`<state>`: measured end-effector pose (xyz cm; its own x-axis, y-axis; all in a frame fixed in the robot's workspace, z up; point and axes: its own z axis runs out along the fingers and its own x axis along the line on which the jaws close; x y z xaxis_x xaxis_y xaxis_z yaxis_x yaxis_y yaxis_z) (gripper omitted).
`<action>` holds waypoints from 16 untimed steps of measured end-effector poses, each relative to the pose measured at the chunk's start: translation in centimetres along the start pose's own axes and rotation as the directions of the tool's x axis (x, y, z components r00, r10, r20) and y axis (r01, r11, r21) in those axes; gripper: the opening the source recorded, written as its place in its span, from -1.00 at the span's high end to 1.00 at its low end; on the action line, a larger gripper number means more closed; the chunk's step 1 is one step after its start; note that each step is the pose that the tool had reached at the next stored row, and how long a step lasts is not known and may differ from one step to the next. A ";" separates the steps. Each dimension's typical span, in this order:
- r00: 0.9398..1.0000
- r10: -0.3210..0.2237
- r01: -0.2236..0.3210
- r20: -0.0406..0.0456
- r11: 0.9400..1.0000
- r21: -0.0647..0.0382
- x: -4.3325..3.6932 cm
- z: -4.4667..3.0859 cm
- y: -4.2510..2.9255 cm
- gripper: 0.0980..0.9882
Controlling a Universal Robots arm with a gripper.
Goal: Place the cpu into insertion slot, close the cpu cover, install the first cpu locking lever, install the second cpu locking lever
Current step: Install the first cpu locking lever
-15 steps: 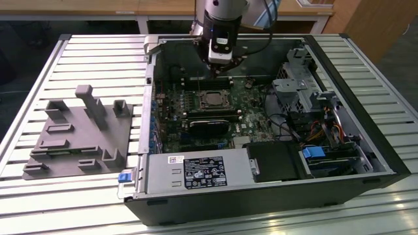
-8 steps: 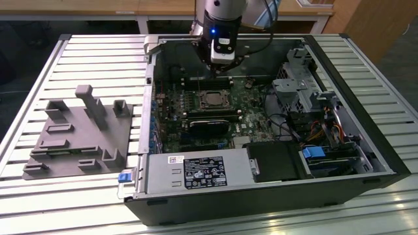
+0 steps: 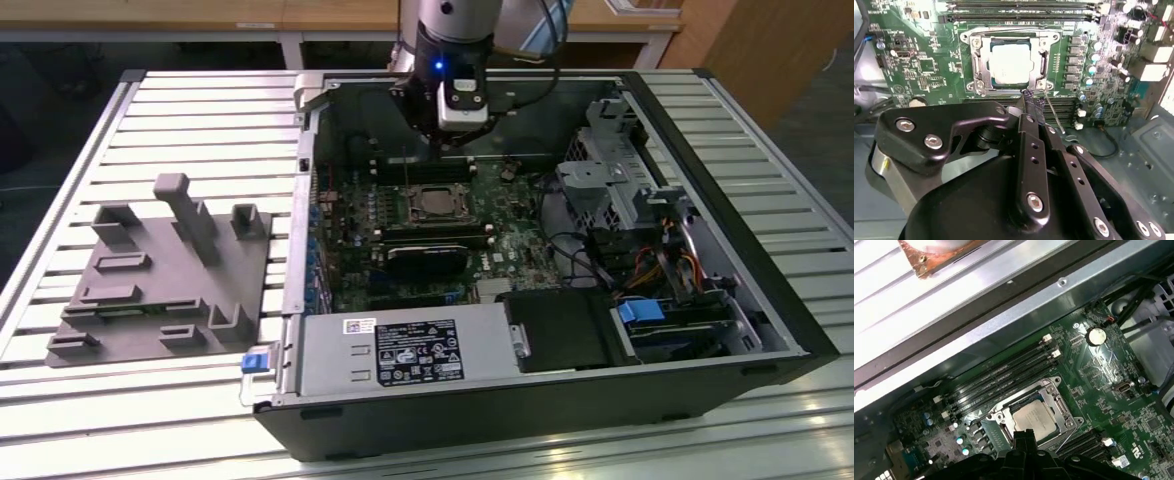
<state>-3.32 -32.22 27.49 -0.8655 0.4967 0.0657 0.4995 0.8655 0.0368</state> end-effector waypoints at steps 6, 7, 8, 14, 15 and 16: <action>0.998 -0.055 0.055 0.008 0.998 -0.001 0.02 0.11 -0.02 0.98; 0.998 -0.058 0.058 0.016 0.998 -0.006 0.09 0.14 -0.07 0.98; 0.998 -0.058 0.059 0.028 0.998 -0.012 0.27 0.18 -0.17 0.98; 0.992 -0.112 0.113 0.053 0.993 -0.022 0.59 0.51 -0.37 0.98; 0.990 -0.130 0.132 0.052 0.991 -0.022 0.58 0.55 -0.38 0.98; 0.988 -0.148 0.149 0.051 0.989 -0.021 0.58 0.59 -0.38 0.98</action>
<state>-4.03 -32.22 26.93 -0.9307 0.3656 0.0081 0.3653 0.9285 0.0669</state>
